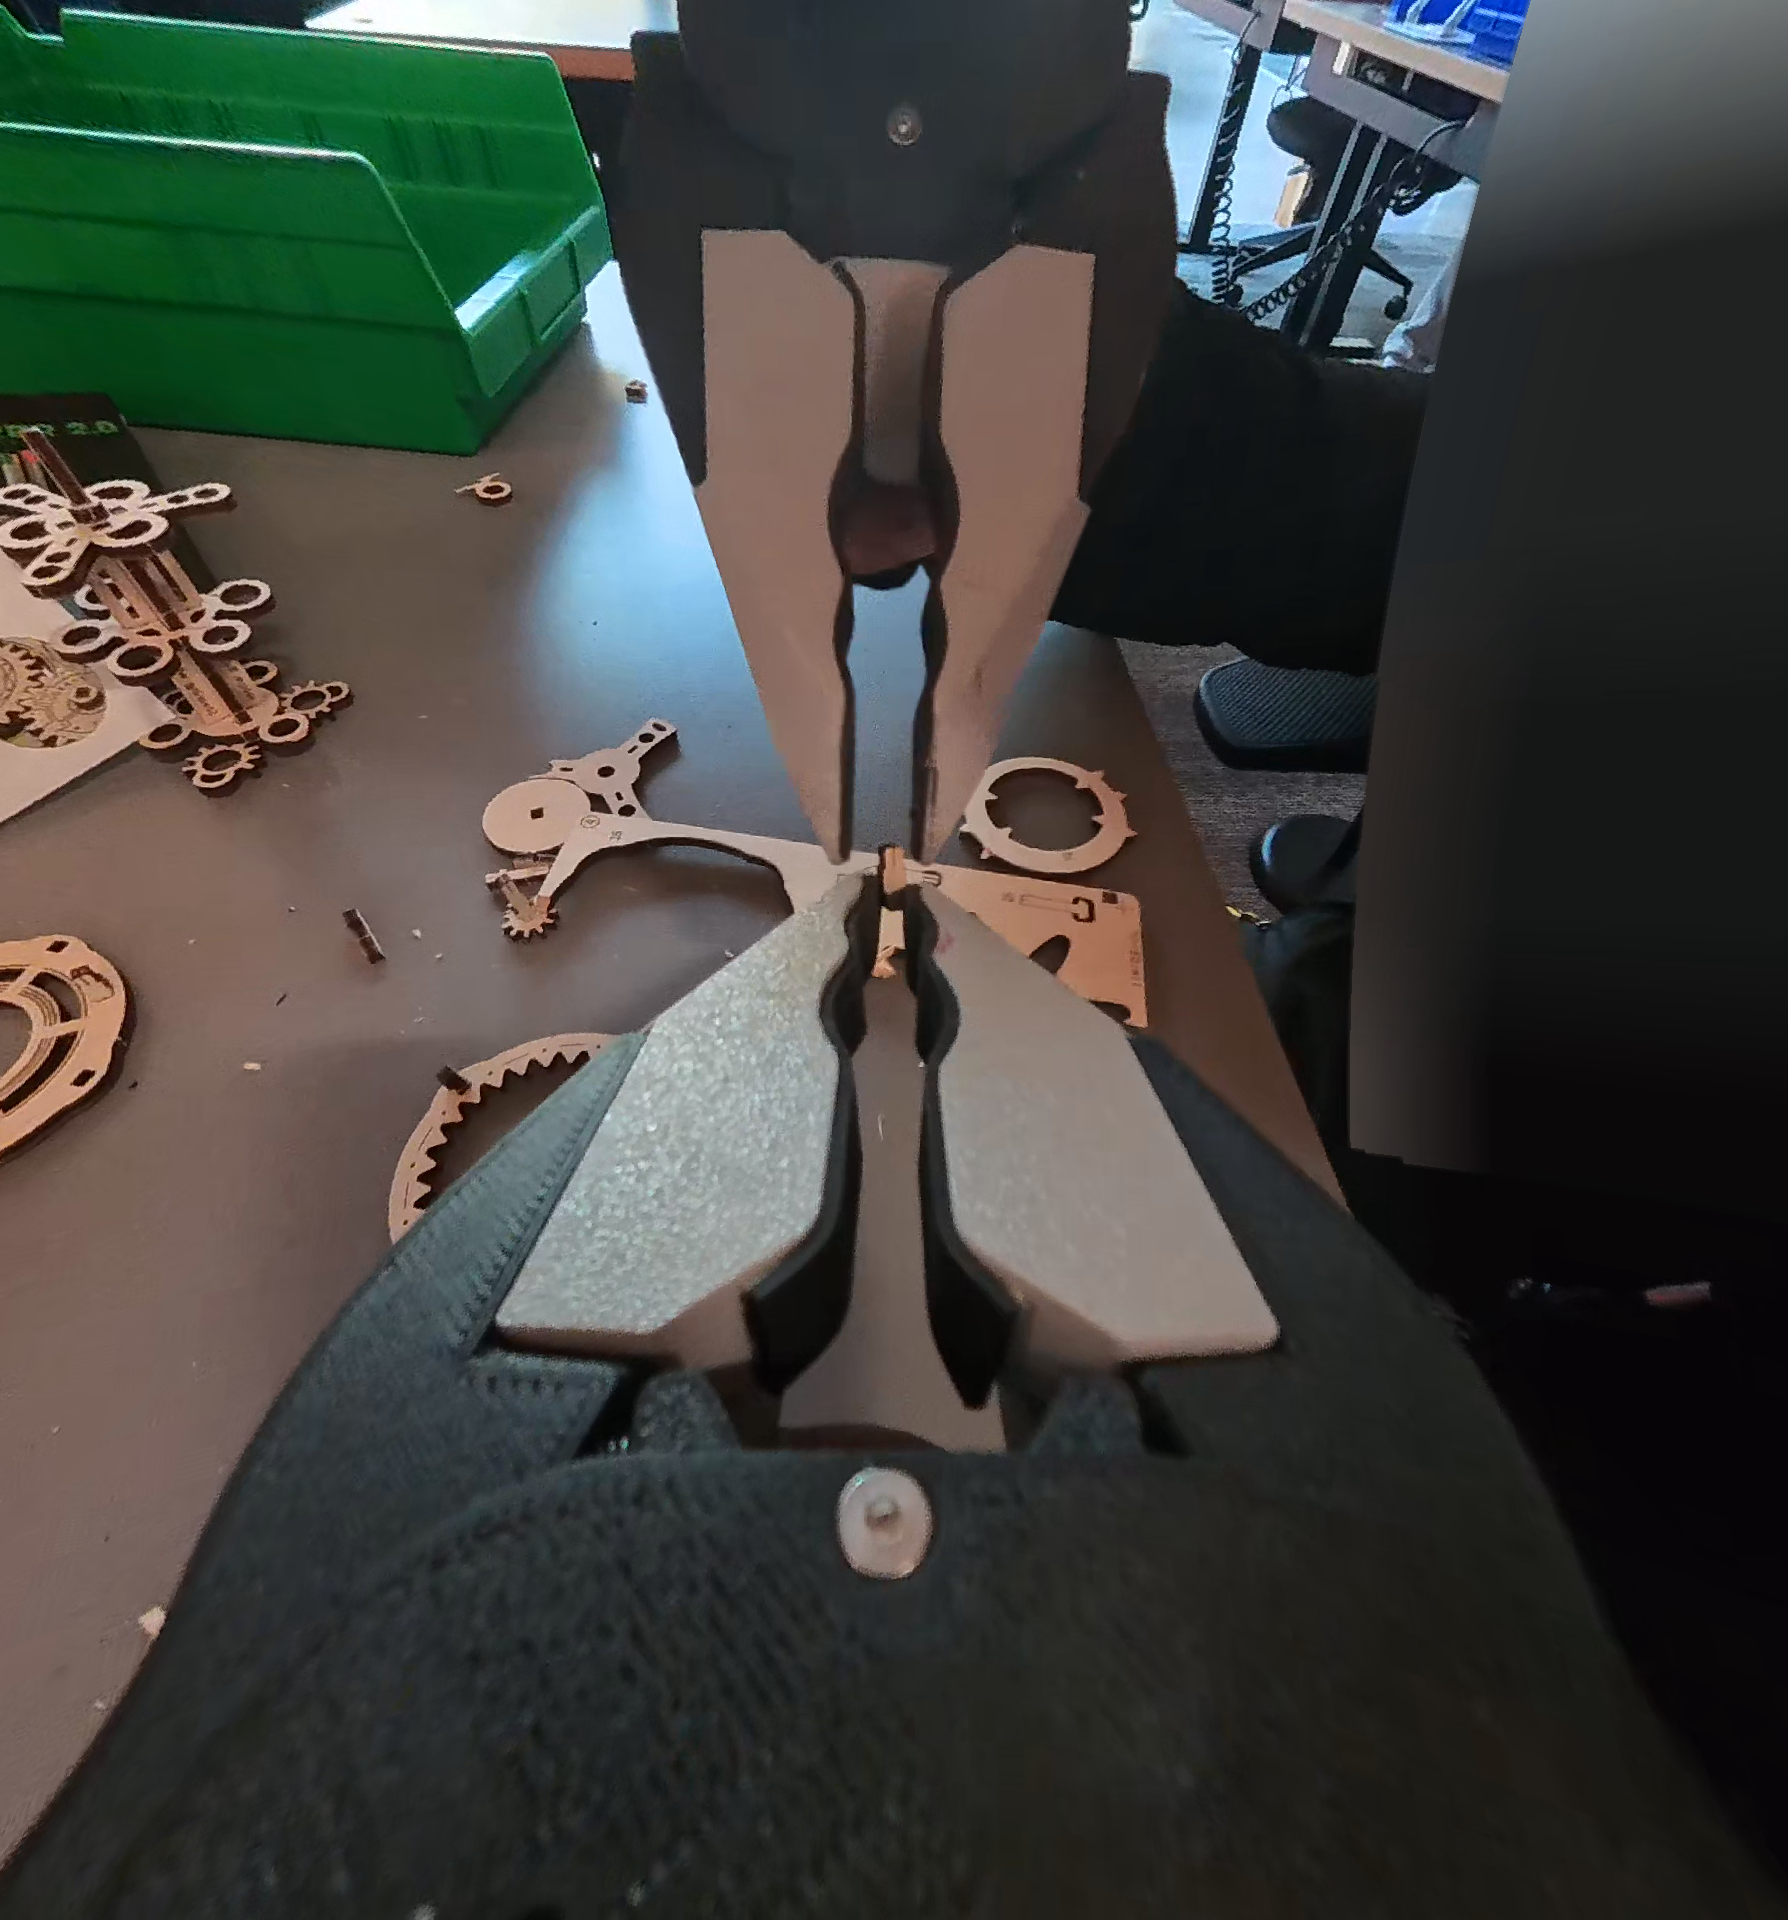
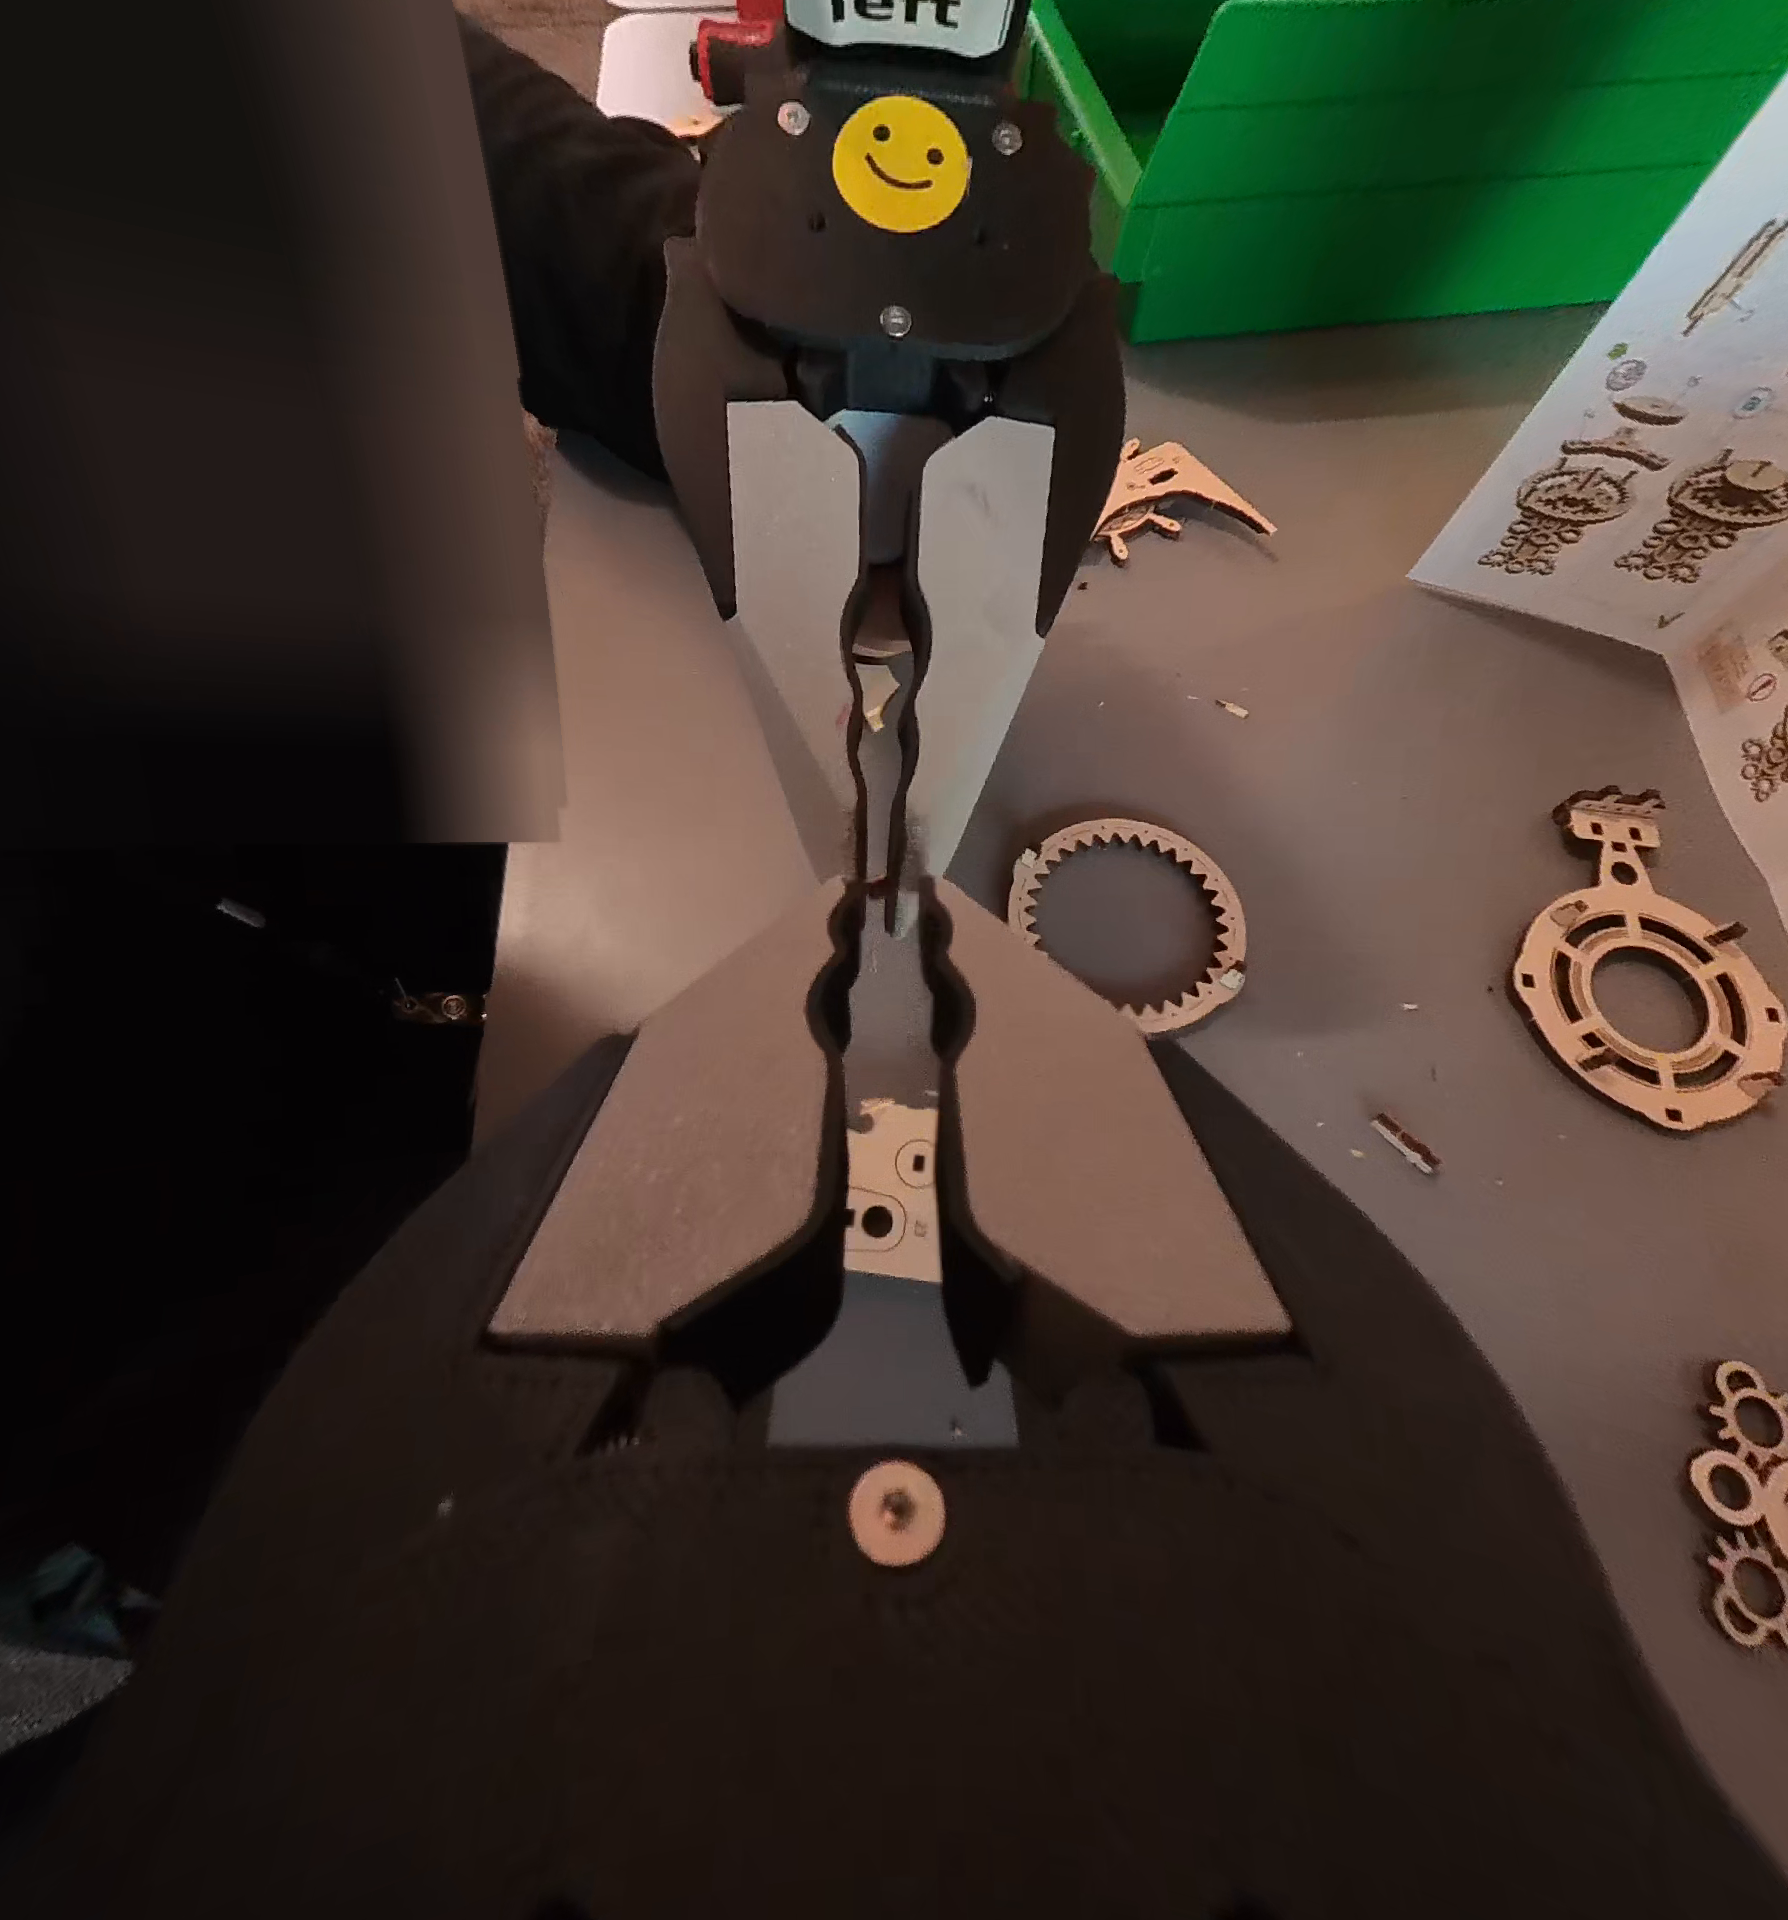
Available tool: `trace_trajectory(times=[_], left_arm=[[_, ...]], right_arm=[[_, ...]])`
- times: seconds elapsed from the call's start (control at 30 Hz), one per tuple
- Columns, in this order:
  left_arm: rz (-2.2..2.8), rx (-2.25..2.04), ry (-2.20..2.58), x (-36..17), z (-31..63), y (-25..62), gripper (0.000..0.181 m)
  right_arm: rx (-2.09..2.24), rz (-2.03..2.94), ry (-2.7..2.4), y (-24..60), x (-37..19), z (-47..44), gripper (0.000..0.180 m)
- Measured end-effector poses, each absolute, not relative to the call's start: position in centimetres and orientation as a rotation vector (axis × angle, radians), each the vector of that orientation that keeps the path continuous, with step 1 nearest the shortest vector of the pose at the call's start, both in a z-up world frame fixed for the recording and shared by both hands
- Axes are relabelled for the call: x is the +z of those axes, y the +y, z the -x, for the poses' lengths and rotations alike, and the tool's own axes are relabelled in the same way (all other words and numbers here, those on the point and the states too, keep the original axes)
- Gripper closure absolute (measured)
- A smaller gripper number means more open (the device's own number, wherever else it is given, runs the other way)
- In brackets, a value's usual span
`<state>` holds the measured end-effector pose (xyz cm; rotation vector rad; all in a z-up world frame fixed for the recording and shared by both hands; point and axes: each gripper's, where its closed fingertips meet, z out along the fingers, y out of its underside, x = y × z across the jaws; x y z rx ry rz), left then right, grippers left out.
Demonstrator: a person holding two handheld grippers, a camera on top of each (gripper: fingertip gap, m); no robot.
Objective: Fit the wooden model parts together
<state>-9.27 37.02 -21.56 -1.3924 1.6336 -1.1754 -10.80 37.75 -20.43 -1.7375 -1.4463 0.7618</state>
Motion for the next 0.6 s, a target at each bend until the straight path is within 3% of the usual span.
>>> trace_trajectory(times=[0.6], left_arm=[[1.404,-1.157,1.663,-21.91,9.39,36.76,0.180]], right_arm=[[0.719,1.721,-1.495,37.31,-20.76,11.12,0.180]])
